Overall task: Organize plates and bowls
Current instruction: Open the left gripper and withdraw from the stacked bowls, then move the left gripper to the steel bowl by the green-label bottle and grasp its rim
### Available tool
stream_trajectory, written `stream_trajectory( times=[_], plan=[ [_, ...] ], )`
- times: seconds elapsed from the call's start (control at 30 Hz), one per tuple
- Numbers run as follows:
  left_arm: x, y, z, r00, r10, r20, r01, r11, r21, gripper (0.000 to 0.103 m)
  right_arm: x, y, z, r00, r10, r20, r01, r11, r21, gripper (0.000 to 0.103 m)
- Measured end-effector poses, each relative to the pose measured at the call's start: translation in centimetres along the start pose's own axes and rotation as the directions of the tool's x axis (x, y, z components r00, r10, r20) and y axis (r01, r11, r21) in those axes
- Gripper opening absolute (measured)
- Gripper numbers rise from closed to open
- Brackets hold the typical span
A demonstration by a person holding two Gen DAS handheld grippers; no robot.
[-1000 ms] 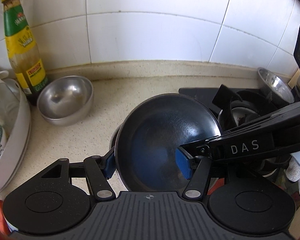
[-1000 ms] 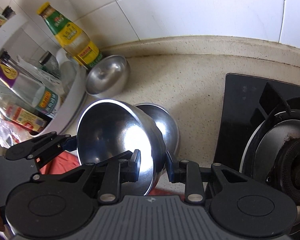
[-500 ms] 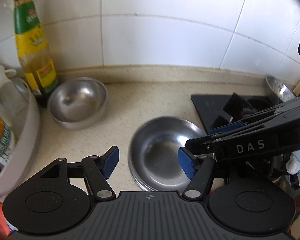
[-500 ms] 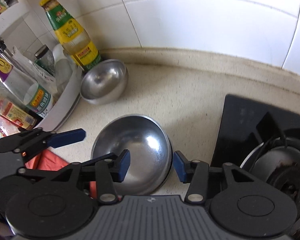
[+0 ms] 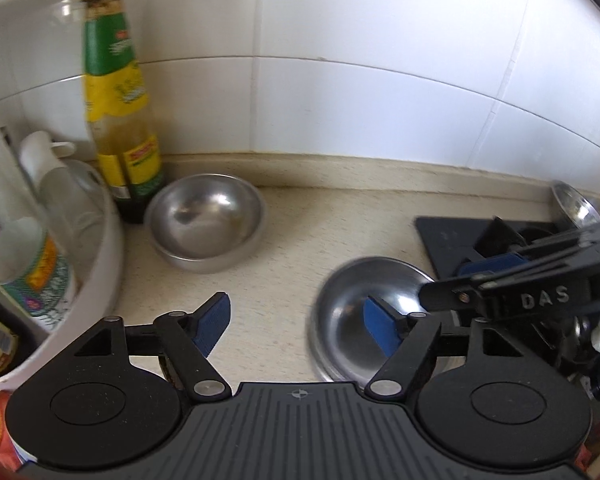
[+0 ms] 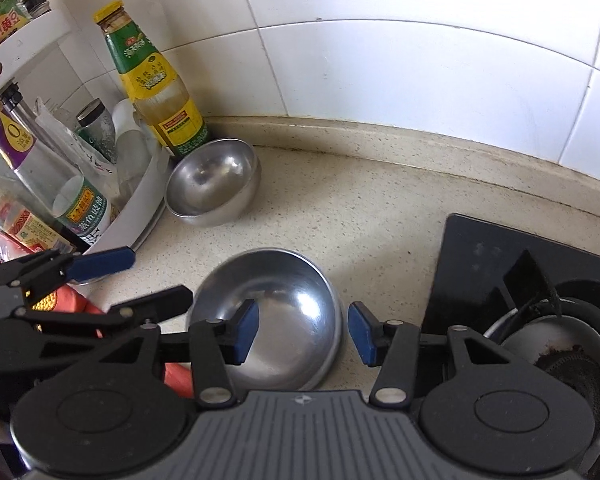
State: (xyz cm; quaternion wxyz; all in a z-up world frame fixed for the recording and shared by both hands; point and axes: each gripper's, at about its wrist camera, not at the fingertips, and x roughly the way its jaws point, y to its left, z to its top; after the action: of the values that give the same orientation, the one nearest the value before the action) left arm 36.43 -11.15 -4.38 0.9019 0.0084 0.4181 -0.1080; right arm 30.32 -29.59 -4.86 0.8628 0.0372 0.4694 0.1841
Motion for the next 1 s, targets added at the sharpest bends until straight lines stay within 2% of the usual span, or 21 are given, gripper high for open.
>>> stream_trajectory(
  times=[0.37,0.67,1.0],
  plan=[
    [1.4,2.7,0.2,0.996,0.092,-0.018,-0.093,0.994,-0.051,0.083,2.1,2.1,3.2,1.000,0.009,0.014,-0.008,0.998,-0.059,0.048],
    [3.2,4.5,0.6,0.992,0.116,-0.047,-0.121,0.986,-0.118,0.083,4.9,3.1,5.6,1.000,0.029,-0.002,-0.029,0.995,-0.095,0.048],
    [5.2,5.0,1.6,0.989,0.129,-0.071,-0.138,0.978,-0.155,0.083,8.0,2.7,7.5,0.998,0.057,-0.003,-0.057,0.996,-0.073,0.048]
  ],
)
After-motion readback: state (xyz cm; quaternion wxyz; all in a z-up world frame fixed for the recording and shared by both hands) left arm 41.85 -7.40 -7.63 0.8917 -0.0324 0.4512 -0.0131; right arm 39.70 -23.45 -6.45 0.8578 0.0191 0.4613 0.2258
